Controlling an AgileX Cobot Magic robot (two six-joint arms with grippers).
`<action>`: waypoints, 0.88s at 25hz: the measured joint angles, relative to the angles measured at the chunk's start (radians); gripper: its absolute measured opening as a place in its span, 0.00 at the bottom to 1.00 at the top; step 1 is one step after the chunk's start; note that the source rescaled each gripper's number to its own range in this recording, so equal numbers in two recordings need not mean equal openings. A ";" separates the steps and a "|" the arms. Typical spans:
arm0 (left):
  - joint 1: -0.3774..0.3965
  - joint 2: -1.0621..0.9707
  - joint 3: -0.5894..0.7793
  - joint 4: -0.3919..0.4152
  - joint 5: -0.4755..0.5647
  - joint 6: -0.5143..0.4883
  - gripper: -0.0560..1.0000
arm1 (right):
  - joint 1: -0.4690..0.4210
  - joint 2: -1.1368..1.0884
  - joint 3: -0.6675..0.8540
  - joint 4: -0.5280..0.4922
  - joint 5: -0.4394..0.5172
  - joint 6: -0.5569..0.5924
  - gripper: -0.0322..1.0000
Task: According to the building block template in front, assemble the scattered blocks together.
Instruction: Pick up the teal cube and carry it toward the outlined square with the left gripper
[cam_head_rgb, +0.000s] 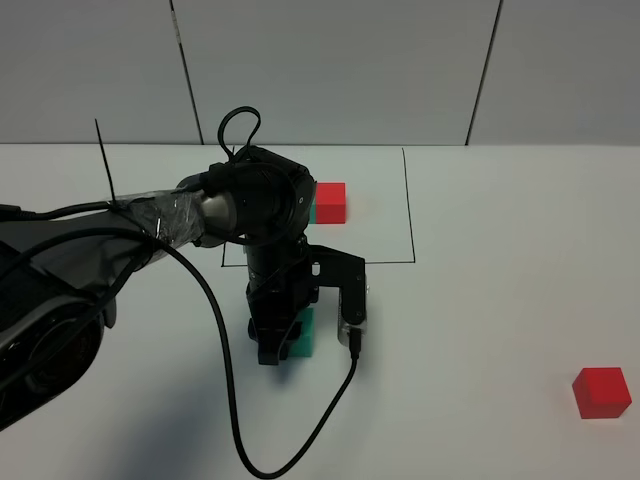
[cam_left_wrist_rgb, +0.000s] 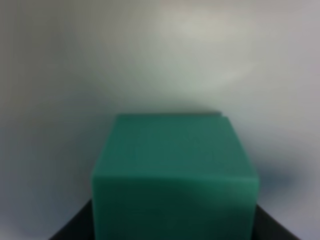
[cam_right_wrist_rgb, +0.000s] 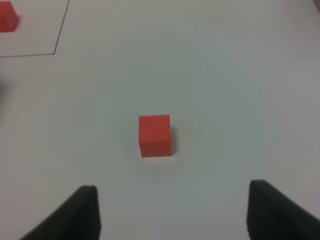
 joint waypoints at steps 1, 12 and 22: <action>0.000 0.000 0.000 0.001 -0.001 -0.010 0.05 | 0.000 0.000 0.000 0.000 0.000 0.000 0.59; 0.000 0.005 -0.001 0.002 -0.003 -0.091 0.05 | 0.000 0.000 0.000 0.000 0.000 0.000 0.59; 0.000 0.011 -0.007 0.004 -0.004 -0.058 0.05 | 0.000 0.000 0.000 0.000 0.000 0.000 0.59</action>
